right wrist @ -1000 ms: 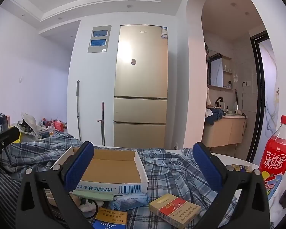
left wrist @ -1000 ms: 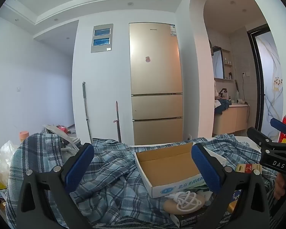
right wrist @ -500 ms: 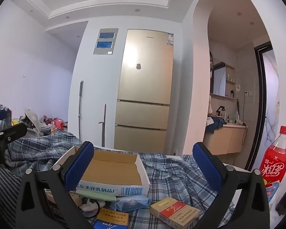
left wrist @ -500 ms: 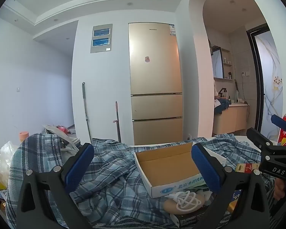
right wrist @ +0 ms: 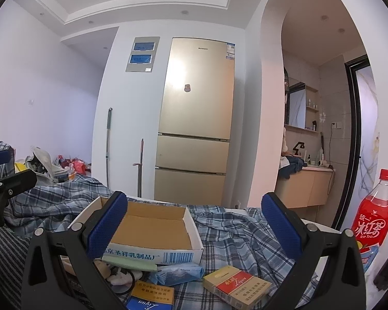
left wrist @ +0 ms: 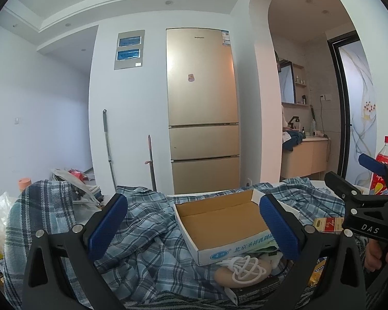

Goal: Organize soft objects

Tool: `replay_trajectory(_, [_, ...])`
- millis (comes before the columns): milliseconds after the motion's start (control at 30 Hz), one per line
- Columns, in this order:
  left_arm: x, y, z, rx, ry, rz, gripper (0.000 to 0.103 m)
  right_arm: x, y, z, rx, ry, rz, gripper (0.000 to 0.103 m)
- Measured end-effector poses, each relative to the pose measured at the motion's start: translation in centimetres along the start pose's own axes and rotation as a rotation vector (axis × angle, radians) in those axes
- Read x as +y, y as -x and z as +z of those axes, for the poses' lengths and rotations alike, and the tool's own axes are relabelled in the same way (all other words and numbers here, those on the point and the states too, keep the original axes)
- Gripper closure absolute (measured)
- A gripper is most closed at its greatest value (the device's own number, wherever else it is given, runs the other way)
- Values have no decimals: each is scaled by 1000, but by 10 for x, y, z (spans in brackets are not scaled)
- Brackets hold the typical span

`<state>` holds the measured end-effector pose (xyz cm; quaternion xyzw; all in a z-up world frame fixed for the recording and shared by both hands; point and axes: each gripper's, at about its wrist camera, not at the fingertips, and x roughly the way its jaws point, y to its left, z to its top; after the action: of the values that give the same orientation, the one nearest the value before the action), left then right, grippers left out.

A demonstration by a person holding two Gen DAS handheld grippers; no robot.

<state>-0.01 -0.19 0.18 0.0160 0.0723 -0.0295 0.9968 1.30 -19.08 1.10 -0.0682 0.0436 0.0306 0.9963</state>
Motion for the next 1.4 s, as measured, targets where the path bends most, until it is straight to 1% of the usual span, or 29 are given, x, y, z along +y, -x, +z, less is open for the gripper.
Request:
replay_trajectory(267, [-2,-1,-1,4,-9,13,0,0,-3,0,5,6,21,0])
replay_trajectory(433, [-4,-1,0,-6,-23,12,0,1,-11,-2,37,6,21,0])
replay_trajectory(600, [-1,-2,0,4,-2,-3,0,-3,-14,-5,53,-16,16,0])
replay_trajectory(700, [3,-2,1,7,16,-10,0,-4,-12,-5,46,-25,13,0])
replay_trajectory(867, [10,-6,2,36,44,-16,0,-5,-9,-3,35,-29,8,0])
replay_trajectory(967, [10,-2,6,43,44,13,0,-5,-9,2,36,-33,6,0])
replay_trajectory(1000, [8,0,7,42,40,12,0,-7,-9,4,43,-38,8,0])
replay_trajectory(1067, [5,5,13,32,24,11,0,-11,-10,10,78,-54,23,0])
replay_trajectory(1167, [-3,13,22,18,7,16,0,-19,-16,19,195,-103,42,0])
replay_trajectory(1300, [-16,19,32,50,-24,36,0,-25,-27,16,379,-154,57,0])
replay_trajectory(1367, [-22,20,32,63,-41,33,0,-24,-29,9,433,-154,69,0])
replay_trajectory(1400, [-25,18,31,82,-47,31,0,-22,-30,6,454,-147,75,0])
